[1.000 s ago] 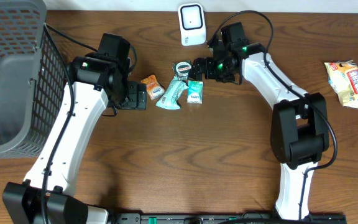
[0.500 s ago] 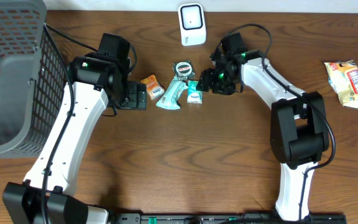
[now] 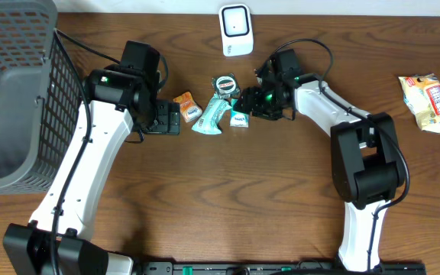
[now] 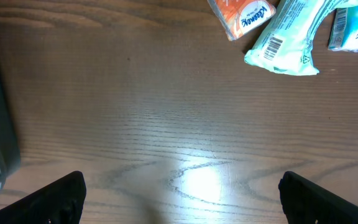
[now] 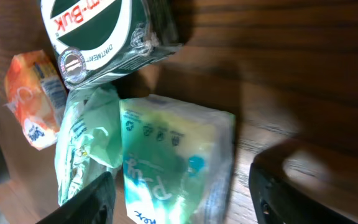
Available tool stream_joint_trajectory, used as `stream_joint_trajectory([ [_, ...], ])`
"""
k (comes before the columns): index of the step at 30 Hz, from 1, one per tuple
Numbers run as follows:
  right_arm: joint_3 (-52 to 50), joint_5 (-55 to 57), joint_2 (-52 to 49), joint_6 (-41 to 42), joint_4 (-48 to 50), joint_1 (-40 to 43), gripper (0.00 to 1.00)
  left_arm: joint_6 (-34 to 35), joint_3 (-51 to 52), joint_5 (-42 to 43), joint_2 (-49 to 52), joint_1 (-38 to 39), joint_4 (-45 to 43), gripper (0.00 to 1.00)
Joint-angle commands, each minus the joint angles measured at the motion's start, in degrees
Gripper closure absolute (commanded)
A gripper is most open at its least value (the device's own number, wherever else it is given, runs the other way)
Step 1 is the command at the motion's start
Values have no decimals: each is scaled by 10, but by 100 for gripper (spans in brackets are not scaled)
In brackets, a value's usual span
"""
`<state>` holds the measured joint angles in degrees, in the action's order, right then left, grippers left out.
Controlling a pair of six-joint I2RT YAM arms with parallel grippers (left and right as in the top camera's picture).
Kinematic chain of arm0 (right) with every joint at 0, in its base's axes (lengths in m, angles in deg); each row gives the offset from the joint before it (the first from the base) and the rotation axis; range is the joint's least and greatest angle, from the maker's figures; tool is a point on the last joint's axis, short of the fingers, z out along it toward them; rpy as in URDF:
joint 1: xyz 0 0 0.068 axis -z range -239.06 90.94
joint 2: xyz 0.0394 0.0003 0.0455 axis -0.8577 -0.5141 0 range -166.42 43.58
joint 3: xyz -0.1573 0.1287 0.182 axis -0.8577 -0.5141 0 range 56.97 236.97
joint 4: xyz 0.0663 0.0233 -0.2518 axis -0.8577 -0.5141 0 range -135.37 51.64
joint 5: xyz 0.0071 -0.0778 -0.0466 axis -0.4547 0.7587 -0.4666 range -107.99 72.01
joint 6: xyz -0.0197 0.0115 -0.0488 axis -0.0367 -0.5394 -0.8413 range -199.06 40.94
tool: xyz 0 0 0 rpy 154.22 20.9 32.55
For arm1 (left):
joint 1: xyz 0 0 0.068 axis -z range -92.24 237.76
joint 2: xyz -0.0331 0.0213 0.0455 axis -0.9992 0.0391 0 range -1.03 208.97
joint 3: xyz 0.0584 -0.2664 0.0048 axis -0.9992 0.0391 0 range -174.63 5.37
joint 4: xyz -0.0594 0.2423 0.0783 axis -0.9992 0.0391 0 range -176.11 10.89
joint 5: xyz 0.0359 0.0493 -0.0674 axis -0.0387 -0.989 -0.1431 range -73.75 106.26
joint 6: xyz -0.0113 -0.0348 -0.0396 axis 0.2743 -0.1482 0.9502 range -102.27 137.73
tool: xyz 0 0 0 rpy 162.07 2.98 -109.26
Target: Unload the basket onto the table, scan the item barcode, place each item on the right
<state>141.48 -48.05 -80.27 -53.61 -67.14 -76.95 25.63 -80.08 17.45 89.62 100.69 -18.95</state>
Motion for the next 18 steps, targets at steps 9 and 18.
stream_joint_trajectory([
  [9, -27, 44, -10, 17, -18, -13, 93, 3, 2, -3, 2, 0, 2, 2],
  [18, -27, -66, 17, -40, -56, 18, 99, 3, 2, -3, 2, 0, 2, 2],
])
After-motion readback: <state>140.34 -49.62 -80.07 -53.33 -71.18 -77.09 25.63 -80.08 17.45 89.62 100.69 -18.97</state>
